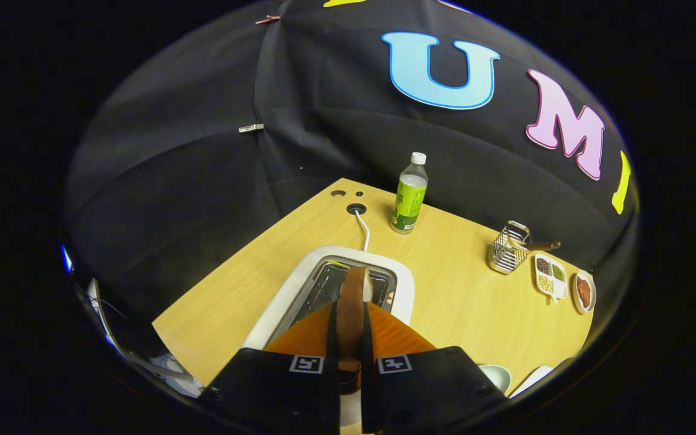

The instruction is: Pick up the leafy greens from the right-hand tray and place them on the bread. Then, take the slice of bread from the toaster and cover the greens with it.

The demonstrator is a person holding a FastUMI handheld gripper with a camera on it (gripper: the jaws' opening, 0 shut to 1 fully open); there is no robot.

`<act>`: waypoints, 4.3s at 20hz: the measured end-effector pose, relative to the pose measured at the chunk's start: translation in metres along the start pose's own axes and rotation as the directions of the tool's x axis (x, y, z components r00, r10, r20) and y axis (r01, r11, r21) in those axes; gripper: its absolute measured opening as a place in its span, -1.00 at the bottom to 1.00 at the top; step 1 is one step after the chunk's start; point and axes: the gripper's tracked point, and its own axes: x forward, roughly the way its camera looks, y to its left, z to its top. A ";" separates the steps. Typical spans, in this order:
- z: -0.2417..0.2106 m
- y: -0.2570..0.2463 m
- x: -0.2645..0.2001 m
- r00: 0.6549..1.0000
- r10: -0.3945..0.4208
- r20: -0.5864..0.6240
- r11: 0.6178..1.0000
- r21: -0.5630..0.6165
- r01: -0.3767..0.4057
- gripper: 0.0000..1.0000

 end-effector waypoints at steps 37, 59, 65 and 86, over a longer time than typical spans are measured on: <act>-0.053 -0.182 -0.130 0.996 0.034 0.077 0.895 0.442 -0.064 -0.73; -0.184 -0.215 -0.090 0.991 -0.031 -0.134 0.830 0.549 0.100 -0.50; -0.198 -0.250 -0.104 0.975 -0.132 -0.176 0.857 0.473 0.202 0.95; -0.018 -0.357 -0.372 0.805 -0.441 0.396 0.894 0.275 0.355 0.97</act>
